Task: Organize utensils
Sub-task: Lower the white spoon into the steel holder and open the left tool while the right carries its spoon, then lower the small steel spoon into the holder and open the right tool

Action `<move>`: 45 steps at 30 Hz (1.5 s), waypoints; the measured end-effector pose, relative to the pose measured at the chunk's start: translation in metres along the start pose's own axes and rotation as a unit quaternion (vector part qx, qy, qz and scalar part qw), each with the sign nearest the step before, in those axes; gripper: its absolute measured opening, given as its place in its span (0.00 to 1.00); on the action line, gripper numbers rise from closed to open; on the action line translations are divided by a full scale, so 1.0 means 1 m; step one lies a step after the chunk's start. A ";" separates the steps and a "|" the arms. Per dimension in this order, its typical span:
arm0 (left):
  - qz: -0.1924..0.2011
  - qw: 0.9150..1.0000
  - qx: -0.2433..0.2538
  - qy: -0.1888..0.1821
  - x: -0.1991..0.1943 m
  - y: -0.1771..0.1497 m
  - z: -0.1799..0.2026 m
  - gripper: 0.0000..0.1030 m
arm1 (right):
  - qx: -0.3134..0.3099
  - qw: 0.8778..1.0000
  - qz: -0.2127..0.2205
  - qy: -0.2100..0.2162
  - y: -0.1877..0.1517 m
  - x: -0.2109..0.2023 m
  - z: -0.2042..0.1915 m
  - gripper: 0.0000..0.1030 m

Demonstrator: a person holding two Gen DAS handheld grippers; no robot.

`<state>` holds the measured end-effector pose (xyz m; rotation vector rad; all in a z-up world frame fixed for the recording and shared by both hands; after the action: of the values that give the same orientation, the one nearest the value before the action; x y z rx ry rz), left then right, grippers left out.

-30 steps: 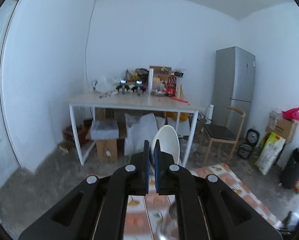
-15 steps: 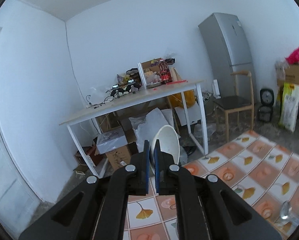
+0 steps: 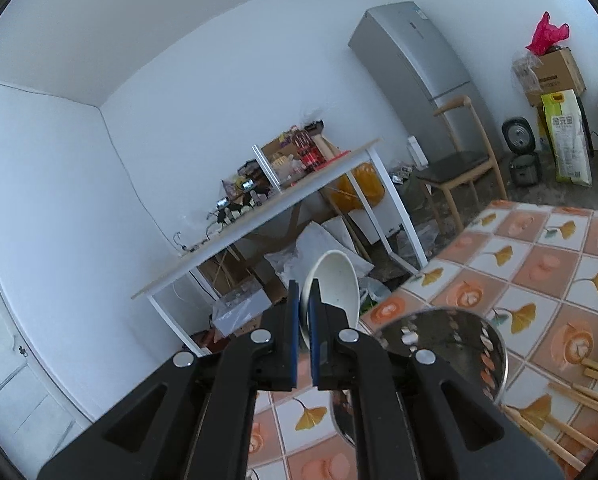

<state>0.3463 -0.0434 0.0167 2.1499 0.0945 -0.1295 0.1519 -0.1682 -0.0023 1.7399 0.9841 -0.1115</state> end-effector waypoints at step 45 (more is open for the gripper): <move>-0.203 0.936 -0.259 -0.124 -0.079 -0.060 -0.083 0.56 | -0.061 0.993 0.103 -0.003 0.124 -0.028 -0.017 0.03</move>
<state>0.2659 0.0576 0.0229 1.5477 0.3838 -0.5517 0.2089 -0.1787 0.1124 1.7172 0.7848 0.0751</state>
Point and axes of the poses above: each gripper's, at about its wrist camera, not at the fingertips, and x roughly the way its jaws point, z to its right, y to its top, the point moved 8 cm from there along x, roughly the way its jaws point, and after that the axes turned 8 degrees about y, right-handed, at the moved point
